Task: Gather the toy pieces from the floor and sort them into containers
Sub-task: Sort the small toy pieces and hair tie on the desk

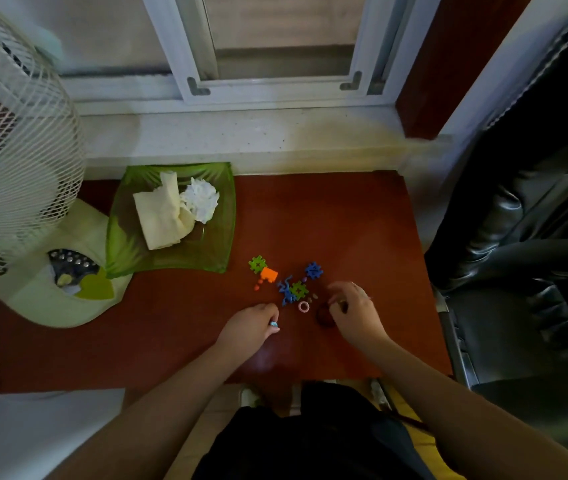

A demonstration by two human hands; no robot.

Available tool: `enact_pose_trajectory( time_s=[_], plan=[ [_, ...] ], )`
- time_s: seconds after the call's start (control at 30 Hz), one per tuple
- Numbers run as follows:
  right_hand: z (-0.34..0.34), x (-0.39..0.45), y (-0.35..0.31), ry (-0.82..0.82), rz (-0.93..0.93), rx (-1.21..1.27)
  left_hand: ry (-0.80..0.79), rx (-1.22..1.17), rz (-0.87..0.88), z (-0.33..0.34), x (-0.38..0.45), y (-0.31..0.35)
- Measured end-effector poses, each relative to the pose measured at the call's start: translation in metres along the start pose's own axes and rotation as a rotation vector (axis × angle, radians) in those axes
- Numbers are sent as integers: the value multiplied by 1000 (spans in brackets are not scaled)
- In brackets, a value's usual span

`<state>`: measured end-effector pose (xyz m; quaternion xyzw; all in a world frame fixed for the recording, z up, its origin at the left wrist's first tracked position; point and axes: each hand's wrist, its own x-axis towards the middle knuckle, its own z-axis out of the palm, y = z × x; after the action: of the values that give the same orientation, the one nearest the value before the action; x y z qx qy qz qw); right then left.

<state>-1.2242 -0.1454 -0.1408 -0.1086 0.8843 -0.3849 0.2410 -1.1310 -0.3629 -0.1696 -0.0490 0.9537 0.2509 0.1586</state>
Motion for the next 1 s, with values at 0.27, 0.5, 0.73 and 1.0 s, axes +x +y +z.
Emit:
enact_pose_trajectory(
  time_s=[0.27, 0.5, 0.73, 1.0],
  plan=[
    [10, 3, 10, -105, -128, -454, 165, -392, -248, -10, -4, -1],
    [12, 12, 14, -174, -151, -774, 256, -786, -487, -26, 6, 9],
    [-3, 15, -2, -124, -52, -219, 322, -1135, -743, -38, 12, 17],
    [-14, 16, -26, -145, 200, 470, 366, -1642, -830, -53, 26, 26]
  ],
)
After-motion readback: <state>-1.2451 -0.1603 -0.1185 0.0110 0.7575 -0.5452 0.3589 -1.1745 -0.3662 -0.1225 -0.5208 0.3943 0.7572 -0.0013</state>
